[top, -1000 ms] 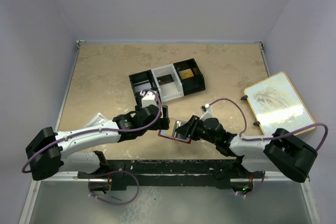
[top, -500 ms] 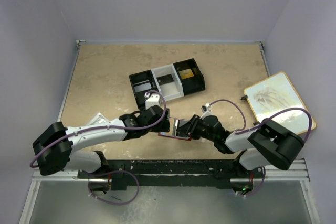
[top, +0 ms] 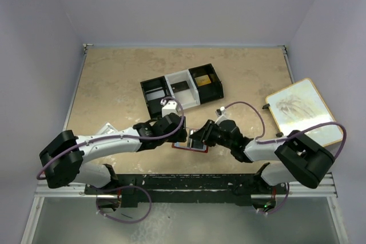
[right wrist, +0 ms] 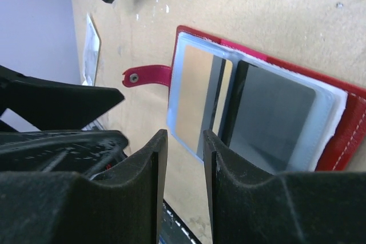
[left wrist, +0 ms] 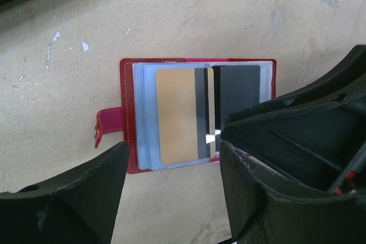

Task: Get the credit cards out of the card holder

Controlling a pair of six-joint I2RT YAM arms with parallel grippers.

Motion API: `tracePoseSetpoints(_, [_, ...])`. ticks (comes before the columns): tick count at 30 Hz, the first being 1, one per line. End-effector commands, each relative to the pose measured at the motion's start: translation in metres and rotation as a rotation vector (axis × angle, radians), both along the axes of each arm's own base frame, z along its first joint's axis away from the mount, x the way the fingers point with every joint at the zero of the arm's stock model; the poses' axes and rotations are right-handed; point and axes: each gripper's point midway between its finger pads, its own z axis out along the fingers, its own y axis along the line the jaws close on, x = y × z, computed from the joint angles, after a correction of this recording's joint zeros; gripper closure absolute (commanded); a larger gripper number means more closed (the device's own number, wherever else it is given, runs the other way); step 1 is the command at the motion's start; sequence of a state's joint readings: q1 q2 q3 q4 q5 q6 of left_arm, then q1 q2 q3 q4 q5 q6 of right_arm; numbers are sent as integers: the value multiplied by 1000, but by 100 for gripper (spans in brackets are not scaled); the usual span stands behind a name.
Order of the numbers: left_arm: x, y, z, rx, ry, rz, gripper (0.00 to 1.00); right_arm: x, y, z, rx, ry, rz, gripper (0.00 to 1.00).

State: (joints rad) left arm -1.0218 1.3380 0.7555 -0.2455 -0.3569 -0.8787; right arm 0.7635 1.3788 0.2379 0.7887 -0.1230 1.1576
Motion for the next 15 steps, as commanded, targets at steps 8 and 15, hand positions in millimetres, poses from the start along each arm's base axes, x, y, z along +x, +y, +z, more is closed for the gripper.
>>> tracePoseSetpoints(8, [8,-17,-14,-10,18,-4,50,7,4,-13,-20,14,29,66])
tracePoseSetpoints(15, [4,-12,-47,71,75,2,65,-1,2,-31,2,63,34,70])
